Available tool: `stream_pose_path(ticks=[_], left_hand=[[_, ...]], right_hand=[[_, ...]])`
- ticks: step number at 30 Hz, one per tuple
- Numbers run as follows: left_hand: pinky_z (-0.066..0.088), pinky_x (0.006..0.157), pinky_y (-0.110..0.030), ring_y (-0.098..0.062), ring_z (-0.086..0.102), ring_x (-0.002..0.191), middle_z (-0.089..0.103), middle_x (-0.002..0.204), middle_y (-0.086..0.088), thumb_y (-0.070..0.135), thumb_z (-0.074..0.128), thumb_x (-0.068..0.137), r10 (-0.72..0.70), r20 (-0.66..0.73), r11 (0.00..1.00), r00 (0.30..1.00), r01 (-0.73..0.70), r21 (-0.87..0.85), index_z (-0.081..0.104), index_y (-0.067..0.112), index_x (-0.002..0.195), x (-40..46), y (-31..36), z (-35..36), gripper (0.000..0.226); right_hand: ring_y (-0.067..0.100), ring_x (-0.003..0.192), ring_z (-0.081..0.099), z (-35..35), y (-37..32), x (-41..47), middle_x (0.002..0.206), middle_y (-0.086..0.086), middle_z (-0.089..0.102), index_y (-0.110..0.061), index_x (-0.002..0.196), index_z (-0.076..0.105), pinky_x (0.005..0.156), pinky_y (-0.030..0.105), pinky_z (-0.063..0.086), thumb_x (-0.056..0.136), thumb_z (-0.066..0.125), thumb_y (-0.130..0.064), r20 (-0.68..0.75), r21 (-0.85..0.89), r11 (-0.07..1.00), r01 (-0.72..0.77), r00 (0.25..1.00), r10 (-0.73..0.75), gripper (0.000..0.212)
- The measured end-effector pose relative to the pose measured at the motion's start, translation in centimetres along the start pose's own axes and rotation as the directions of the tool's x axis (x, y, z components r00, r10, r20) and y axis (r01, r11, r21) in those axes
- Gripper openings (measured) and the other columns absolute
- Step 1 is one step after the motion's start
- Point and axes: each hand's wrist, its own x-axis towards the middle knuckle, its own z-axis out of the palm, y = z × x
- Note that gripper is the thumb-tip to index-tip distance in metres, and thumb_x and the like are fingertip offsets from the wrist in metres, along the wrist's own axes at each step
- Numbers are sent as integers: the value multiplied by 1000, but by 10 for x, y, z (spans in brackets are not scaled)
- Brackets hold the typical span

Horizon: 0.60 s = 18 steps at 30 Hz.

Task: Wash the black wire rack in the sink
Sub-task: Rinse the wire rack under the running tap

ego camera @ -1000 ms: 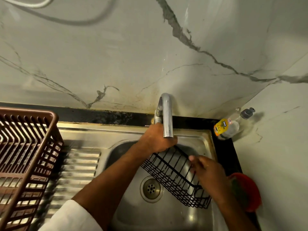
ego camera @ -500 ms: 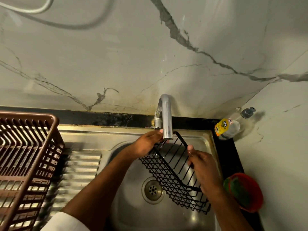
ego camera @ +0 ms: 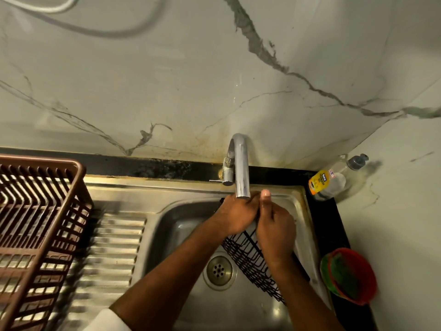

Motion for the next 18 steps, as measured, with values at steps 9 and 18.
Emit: stream_pose_path(ticks=[9,18], left_hand=[[56,63,-42,-17,60,62,64,71,-3,43,51,103,-124,-160,981,979,97,-166,65,19,87,5,-28,-25,32],[52,82,-38,-23,63,85,68,89,-10,43,33,110,15,-52,999,999,-17,-37,66,12,100,-9,-10,1,46]], right_hand=[[11,42,42,-14,-18,8,39,-7,43,-23,42,47,56,29,36,86,30,-80,66,229,951,-209,978,199,74],[17,69,64,1,-22,16,71,-3,70,-23,77,76,61,28,40,90,17,-73,23,-67,983,-172,984,174,79]])
